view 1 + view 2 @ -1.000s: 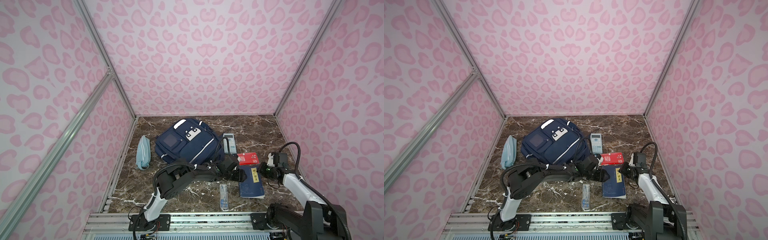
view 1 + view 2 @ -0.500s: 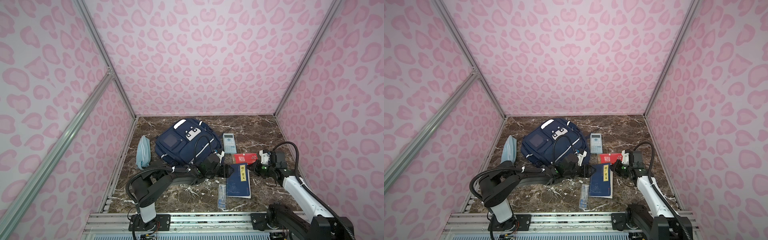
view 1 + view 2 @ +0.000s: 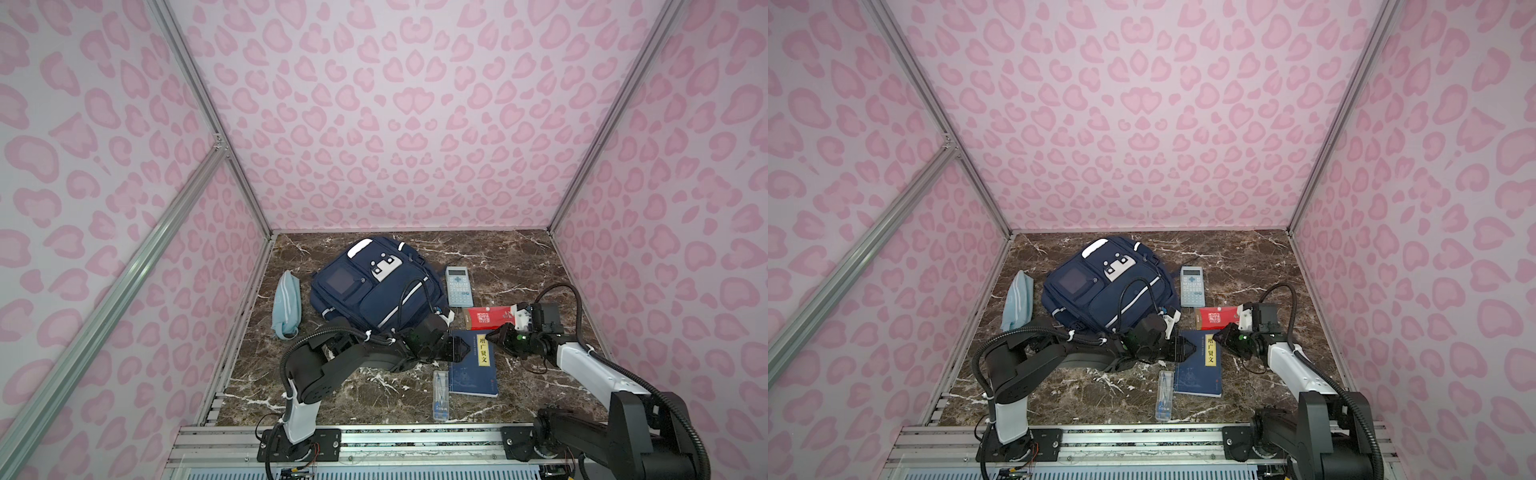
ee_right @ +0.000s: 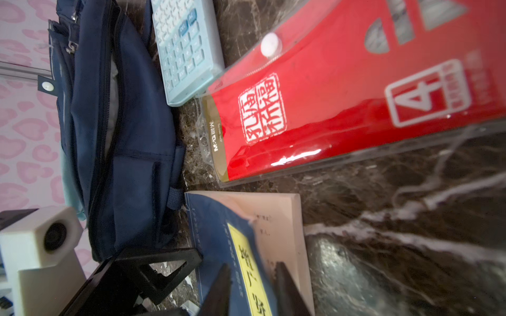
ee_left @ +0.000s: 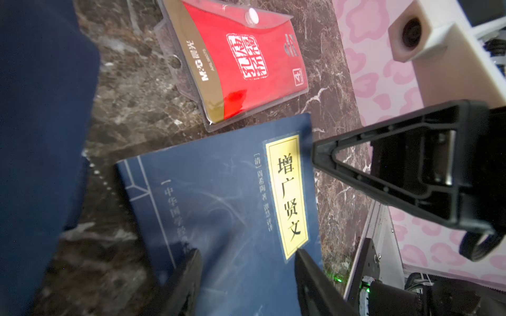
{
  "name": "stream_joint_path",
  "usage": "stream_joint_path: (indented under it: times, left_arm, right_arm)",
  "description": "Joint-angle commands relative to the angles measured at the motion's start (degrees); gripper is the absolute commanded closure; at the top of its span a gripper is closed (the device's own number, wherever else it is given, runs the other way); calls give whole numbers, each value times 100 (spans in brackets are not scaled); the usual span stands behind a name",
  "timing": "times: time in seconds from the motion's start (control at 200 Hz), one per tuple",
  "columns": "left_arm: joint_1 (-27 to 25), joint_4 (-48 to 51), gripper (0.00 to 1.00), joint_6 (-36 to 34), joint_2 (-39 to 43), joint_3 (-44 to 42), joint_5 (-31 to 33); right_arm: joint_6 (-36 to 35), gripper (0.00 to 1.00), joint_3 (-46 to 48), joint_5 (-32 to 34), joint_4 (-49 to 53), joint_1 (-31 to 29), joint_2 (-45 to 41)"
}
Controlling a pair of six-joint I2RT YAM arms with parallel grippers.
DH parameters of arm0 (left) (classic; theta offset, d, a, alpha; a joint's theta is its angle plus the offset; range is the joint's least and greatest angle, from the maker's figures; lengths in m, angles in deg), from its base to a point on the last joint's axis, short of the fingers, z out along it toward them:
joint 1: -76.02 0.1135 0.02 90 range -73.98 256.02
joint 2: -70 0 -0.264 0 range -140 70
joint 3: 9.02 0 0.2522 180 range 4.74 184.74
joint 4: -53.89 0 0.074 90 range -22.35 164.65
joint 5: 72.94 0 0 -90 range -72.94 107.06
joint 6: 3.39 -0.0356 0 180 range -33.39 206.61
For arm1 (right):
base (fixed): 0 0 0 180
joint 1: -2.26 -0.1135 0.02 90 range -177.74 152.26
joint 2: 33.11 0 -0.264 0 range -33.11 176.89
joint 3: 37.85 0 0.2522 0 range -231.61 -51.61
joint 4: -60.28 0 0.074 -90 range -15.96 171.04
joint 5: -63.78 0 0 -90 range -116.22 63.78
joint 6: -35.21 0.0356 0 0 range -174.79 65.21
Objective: Pack the student bag
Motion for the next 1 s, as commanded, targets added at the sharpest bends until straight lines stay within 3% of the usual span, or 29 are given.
stream_joint_path:
  times: [0.0, 0.115, 0.405, 0.485, 0.61, 0.645, 0.695, 0.735, 0.825, 0.995]
  left_arm:
    - [-2, 336, 44, 51, -3, 20, 97]
    - [-8, 355, 44, 92, -51, 21, 79]
    - [-8, 444, 43, 86, -112, 89, 63]
    - [-7, 639, 43, -54, -55, 147, 169]
    - [-51, 1972, 42, -549, 467, 369, 1163]
    - [-47, 2235, 42, -607, 570, 406, 1324]
    - [-38, 2367, 41, -617, 645, 376, 1377]
    - [-38, 2377, 41, -612, 648, 335, 1294]
    - [-91, 2111, 40, -592, 492, 235, 1004]
    - [-114, 1873, 40, -494, 51, 451, 523]
  right_arm:
    - [-137, 57, 88, -290, -242, 12, 165]
    - [-220, 58, 109, -327, -378, 20, 384]
    - [-304, 100, 196, -476, -546, 55, 423]
    - [-333, 100, 145, -254, -325, 120, 329]
    - [-453, 100, 31, 150, 135, 249, 345]
    - [-463, 87, 20, 248, 230, 228, 313]
    - [-441, 59, 52, 315, 267, 208, 242]
    - [-439, 48, 72, 337, 303, 192, 188]
    - [-437, 40, 107, 297, 340, 117, 155]
    - [-292, 39, 279, 83, 13, -10, 325]
